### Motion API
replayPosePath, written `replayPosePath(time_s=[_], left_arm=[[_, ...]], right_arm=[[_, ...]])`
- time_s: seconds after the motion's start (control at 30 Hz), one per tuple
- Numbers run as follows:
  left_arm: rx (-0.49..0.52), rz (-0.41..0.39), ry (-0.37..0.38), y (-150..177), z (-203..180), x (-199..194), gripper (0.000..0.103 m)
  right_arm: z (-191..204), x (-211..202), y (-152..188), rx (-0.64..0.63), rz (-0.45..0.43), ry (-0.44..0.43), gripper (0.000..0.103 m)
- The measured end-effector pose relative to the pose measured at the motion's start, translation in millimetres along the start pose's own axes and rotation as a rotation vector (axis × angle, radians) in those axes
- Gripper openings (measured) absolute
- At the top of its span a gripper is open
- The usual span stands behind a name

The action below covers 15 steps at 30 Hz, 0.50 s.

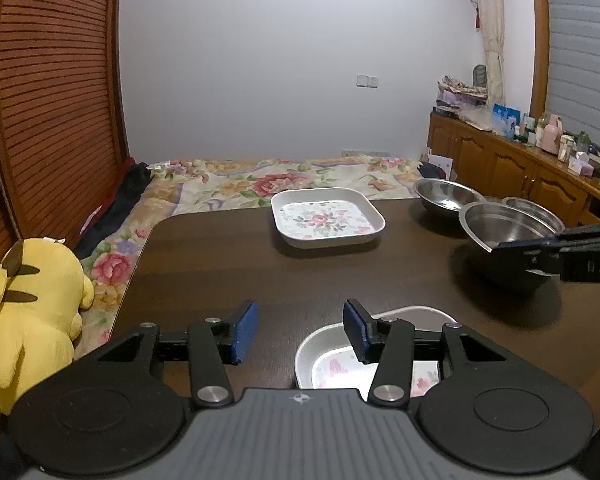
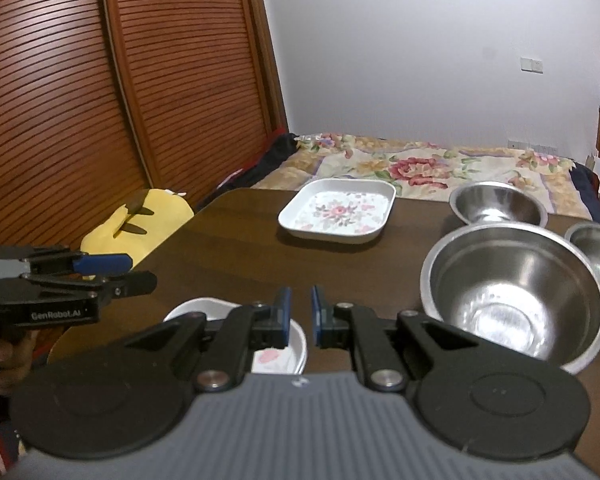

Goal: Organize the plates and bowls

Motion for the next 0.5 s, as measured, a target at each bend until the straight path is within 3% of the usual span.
replayPosePath(time_s=[0.43, 0.5], left_arm=[[0.042, -0.005, -0.002, -50, 17, 52, 0.054], [0.042, -0.003, -0.002, -56, 22, 60, 0.055]], right_arm=[[-9, 32, -62, -0.067, 0.019, 0.048, 0.017], [-10, 39, -68, -0.082, 0.025, 0.053, 0.033]])
Point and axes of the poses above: each gripper's, at about its wrist camera, not at the fingertips, and x roughly the way its jaws point, z to its left, y to its underside, the point moved 10 cm from there along x, roughly the way its jaws point, and after that the axes turned 15 degrees about x, right-handed, at the moved point
